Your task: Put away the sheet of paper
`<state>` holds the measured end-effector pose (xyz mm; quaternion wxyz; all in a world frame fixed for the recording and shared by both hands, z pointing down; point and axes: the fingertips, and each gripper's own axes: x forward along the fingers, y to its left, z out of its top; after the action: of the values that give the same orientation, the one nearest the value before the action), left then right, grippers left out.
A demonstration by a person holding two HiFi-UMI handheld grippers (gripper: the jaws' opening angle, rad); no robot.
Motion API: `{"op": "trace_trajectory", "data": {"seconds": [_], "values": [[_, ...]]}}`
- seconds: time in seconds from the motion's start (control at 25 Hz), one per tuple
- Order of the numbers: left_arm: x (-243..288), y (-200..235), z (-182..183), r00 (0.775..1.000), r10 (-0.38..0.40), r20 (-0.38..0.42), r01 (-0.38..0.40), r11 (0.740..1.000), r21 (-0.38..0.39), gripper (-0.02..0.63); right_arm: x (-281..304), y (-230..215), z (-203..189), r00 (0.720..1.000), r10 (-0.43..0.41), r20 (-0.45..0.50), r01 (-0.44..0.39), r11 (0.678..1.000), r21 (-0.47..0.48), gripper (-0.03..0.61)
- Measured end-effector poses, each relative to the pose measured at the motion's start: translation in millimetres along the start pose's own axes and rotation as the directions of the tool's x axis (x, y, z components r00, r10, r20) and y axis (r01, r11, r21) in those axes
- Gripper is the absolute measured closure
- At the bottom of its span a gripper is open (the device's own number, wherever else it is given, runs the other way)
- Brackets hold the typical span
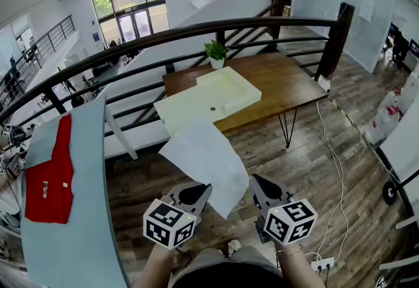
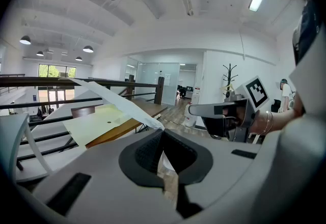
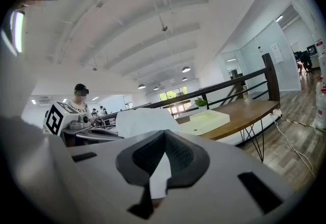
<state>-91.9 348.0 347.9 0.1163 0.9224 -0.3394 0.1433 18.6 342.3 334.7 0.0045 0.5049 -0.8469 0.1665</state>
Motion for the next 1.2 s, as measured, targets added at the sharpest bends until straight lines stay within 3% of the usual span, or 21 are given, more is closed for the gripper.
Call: {"op": "trace_trajectory", "data": {"seconds": [0.48, 0.72, 1.2], "values": [[20, 11, 9, 1.000, -0.015, 0.004, 0.015, 1.000, 0.024, 0.595, 26, -22, -6, 0.999, -0.004, -0.035, 0.005, 1.000, 0.025, 0.552], [38, 16, 15, 1.000, -0.005, 0.013, 0.005, 1.000, -0.005, 0.595, 31, -31, 2, 0.999, 0.041, -0.010, -0.041, 0.998, 0.050, 0.552], [82, 9, 9, 0.999, 0.042, -0.004, -0.042, 0.997, -0.061, 0.595, 34, -76, -9, 0.993, 0.095, -0.073, -0.090, 0.994, 0.066, 0.551]]}}
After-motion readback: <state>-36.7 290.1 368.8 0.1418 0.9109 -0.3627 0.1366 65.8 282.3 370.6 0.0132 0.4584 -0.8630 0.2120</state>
